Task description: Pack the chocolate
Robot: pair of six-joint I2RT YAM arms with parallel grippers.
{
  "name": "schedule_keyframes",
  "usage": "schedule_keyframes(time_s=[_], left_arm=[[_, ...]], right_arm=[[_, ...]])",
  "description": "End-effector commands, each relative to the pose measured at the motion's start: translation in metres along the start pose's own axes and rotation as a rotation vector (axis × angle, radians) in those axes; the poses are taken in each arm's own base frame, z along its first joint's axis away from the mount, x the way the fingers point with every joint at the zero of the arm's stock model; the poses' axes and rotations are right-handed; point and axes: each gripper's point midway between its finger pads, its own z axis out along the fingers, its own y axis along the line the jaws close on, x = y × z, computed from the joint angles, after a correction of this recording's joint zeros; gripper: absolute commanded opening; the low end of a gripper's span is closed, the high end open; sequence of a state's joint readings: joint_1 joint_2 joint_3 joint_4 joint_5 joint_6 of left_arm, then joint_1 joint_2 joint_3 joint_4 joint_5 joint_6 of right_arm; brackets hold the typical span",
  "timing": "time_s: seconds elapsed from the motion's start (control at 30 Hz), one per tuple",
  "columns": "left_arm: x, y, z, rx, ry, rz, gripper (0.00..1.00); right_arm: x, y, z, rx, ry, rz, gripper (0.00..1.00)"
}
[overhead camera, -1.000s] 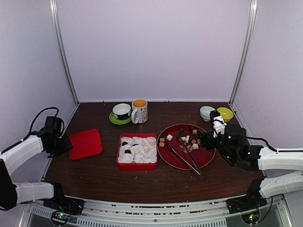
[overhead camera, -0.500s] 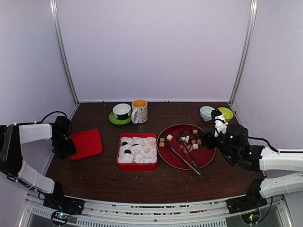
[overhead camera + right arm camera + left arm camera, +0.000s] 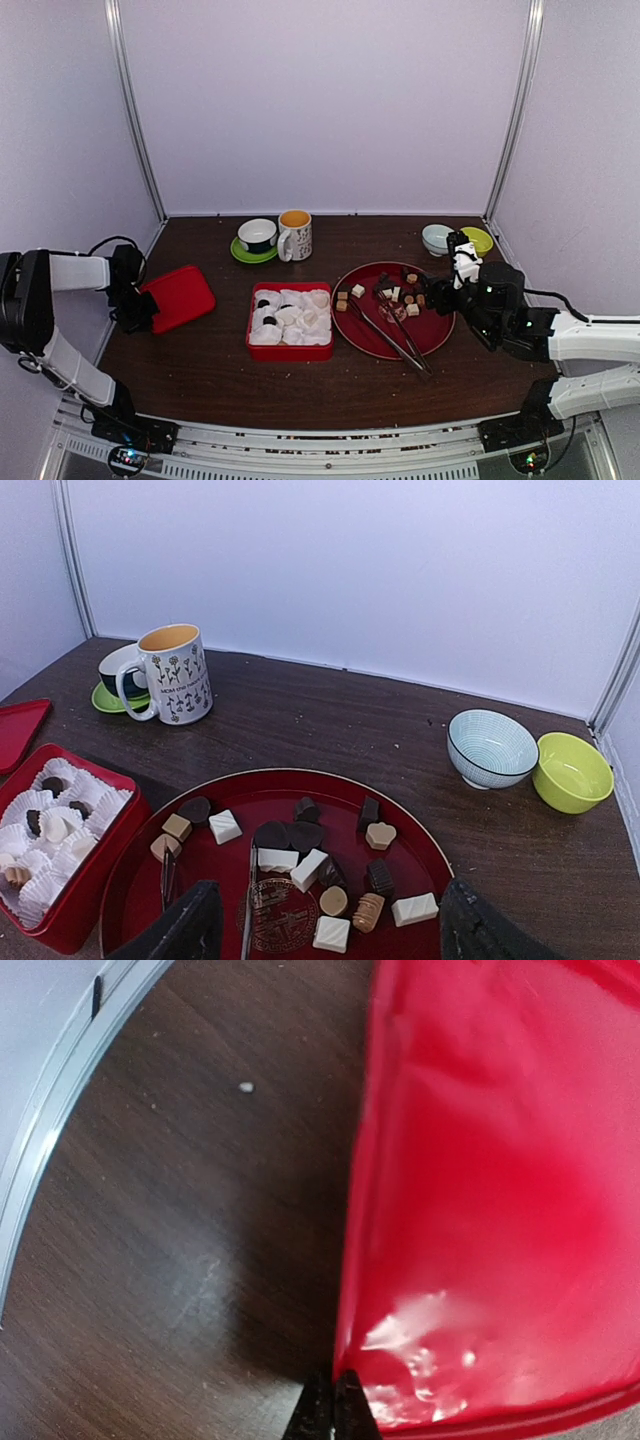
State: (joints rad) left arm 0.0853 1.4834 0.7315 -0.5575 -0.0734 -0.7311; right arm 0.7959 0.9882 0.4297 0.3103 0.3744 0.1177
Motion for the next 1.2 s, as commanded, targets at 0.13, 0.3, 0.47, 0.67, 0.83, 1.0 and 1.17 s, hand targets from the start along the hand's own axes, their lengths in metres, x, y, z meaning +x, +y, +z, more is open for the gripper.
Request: schedule_keyframes(time_s=[0.13,0.3,0.47,0.67,0.83,1.0,1.17], left_arm=[[0.002,0.0,-0.031,0.07,-0.063,0.0,0.0],[0.007,-0.022,-0.079,0.278,-0.164,0.055,0.0],[0.02,-0.042,-0.137,0.501,-0.244,0.144,0.0],[0.051,-0.065,-0.178,0.73,-0.196,0.223,0.0],[0.08,-0.074,-0.194,0.788,-0.137,0.336,0.0],[0.107,-0.094,-0.211,0.935,-0.101,0.433,0.0],[0.125,-0.101,-0.212,0.942,-0.074,0.468,0.0]], right_arm=[[-0.005,-0.004,-0.001,0.021,-0.016,-0.001,0.75],[-0.004,-0.001,-0.001,-0.001,-0.016,0.001,0.74],[-0.004,0.012,-0.003,-0.077,-0.02,-0.005,0.74],[-0.021,0.081,-0.026,-0.367,-0.052,-0.128,0.74],[-0.031,0.135,-0.048,-0.416,-0.036,-0.332,0.75],[-0.04,0.175,-0.068,-0.503,0.005,-0.405,0.75],[-0.037,0.196,-0.098,-0.393,-0.145,-0.783,0.79]])
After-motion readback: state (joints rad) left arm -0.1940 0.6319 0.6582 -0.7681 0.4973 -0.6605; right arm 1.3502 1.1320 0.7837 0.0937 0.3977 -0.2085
